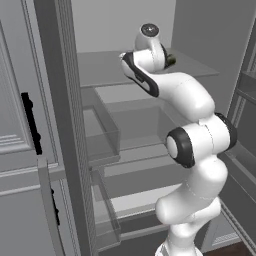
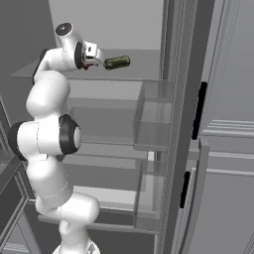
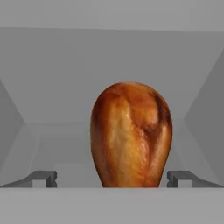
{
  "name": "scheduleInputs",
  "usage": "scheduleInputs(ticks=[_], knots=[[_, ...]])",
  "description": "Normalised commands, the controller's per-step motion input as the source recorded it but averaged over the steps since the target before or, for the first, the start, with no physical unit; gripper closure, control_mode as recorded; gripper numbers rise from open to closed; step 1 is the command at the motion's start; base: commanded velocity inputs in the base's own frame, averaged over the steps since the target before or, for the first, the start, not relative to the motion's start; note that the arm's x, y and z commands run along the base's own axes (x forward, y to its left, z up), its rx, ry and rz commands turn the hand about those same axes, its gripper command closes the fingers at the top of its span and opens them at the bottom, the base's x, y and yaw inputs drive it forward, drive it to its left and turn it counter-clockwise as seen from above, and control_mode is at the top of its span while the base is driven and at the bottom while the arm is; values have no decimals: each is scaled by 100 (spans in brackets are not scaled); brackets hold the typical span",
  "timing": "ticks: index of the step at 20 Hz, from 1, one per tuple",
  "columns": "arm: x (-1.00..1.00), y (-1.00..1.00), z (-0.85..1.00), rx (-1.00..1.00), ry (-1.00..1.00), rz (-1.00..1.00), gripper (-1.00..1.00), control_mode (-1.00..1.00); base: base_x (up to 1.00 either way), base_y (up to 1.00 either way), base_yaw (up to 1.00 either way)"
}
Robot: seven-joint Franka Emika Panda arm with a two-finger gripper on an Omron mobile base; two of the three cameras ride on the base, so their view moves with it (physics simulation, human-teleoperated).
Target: Place one cucumber and one chicken drumstick in each tupperware on the nearby counter, to pack two identical lunches.
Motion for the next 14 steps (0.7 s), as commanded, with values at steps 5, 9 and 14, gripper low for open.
scheduleInputs(ticks=[5,9,14], knots=[[6,-9,-24,0,19,0,-100,-100,0,0,0],[-25,-3,-54,0,2,0,-100,-100,0,0,0],[-7,-4,-37,0,4,0,-100,-100,0,0,0]])
